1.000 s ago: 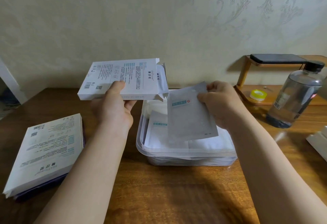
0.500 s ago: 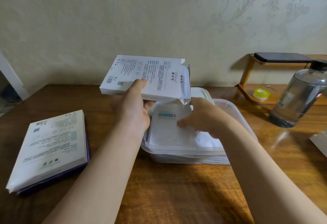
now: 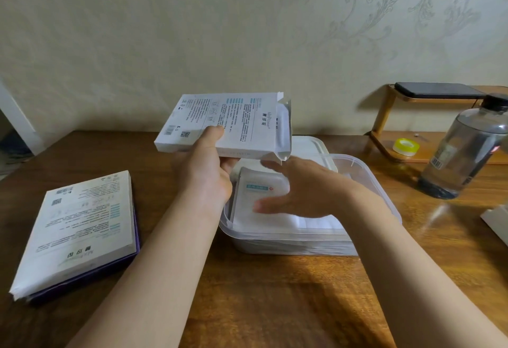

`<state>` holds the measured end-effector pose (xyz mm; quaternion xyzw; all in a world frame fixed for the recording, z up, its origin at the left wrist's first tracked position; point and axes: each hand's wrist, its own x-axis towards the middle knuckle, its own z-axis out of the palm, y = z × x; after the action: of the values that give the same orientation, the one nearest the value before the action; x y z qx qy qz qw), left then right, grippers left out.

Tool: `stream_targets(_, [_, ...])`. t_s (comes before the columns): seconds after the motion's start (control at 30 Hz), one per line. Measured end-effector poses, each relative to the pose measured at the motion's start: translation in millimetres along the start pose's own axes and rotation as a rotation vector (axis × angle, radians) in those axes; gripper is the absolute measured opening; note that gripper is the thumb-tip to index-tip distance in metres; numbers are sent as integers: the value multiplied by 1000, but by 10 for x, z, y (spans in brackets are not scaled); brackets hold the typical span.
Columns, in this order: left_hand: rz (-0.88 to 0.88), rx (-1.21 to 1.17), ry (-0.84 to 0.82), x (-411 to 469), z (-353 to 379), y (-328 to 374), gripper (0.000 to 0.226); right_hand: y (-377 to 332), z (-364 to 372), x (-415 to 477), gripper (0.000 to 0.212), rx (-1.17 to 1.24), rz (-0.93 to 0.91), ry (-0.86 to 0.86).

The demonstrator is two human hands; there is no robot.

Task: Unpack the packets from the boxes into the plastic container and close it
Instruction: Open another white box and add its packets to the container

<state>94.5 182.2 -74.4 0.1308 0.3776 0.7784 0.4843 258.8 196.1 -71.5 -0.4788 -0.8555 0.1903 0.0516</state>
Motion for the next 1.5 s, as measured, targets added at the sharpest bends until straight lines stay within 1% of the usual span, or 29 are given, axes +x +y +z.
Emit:
stream_targets(0.03, [-4,-8,0,6,1,0,35,-10,29,9,101,-1,-28,-43])
stream_targets(0.1, [0,-1,-2,5,6,-11,35,-27,116,42,105,-38,-84,-68])
stream_targets(0.23, [17,2,1,13,2,-29,33,-49,242,106,93,-160,-146,-80])
stream_targets(0.3, [24,11,-7,21,0,-42,34,-39,282,130,89,-194,-148,-102])
stream_targets(0.43, [40,33,-17,33,-6,-88,36,-1,363,189,91,-259,-106,-178])
stream_targets(0.53, [52,37,-21,43,-5,-103,39,-20,355,204,88,-308,-92,-211])
stream_targets(0.67, [86,52,-31,32,-15,-112,40,-42,358,207,85,-383,-101,-228])
stream_targets(0.8, [99,72,-27,-37,34,-109,34,-54,360,190,82,-441,-107,-213])
stream_targets(0.93, [23,21,-45,-130,117,-123,35,-88,293,162,84,-412,-120,-223])
stream_targets(1.07, [-17,21,-54,-172,115,-169,35,72,-20,-15,99,-260,-64,-240])
stream_targets(1.13, [-14,10,-56,-157,120,-162,37,213,-67,-84,99,-294,-34,-252])
stream_targets(1.2, [-10,20,-60,-163,129,-164,39,311,-5,-105,95,-352,-3,-265])
stream_targets(1.3, [-6,44,-71,-169,124,-188,38,355,106,-65,88,-406,-23,-278])
stream_targets(1.5, [3,62,-74,-144,116,-207,40,347,110,-49,91,-426,-39,-296])
